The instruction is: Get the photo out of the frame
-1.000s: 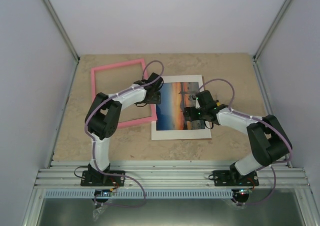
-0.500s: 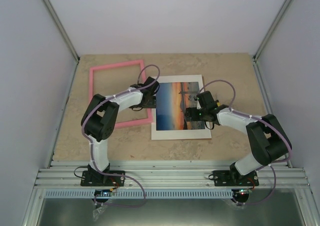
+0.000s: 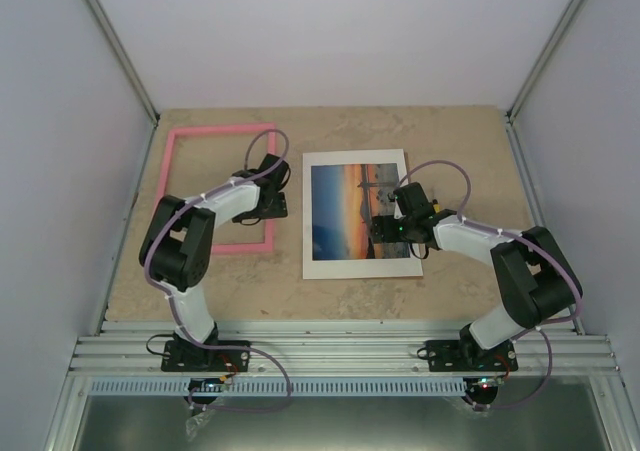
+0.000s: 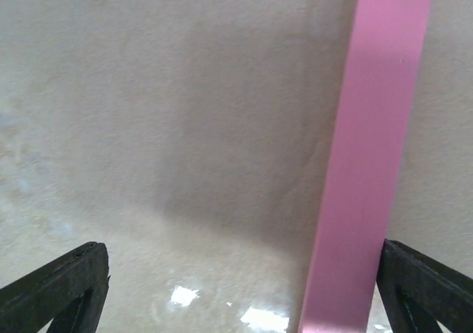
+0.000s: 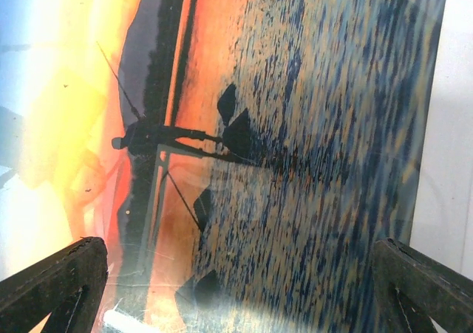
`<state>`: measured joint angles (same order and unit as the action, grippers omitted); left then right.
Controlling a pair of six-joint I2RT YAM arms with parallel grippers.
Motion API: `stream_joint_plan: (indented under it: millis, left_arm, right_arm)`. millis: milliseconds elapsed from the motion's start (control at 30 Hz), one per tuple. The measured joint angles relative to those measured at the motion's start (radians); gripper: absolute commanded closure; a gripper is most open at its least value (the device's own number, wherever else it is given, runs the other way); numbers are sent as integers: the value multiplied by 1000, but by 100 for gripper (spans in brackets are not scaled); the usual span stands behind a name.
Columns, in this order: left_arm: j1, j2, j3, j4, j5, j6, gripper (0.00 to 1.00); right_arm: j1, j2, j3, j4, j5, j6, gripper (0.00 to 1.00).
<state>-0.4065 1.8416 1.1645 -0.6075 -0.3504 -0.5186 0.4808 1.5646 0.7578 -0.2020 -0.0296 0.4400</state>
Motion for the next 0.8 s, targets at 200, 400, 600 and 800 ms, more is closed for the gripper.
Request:
stream_joint_plan:
  millis: [200, 400, 600, 800]
  left_arm:
    - [34, -89, -35, -10, -18, -28, 0]
    - [35, -259, -59, -22, -74, -66, 0]
    - [35, -487, -87, -32, -76, -81, 0]
    - [35, -658, -127, -56, -37, -111, 0]
  right_arm:
    - [0, 0, 0, -2, 0, -14, 2]
    - [0, -39, 3, -27, 2, -36, 2]
    - [0, -136, 9, -48, 4, -55, 2]
    - [0, -229, 5, -69, 9, -70, 2]
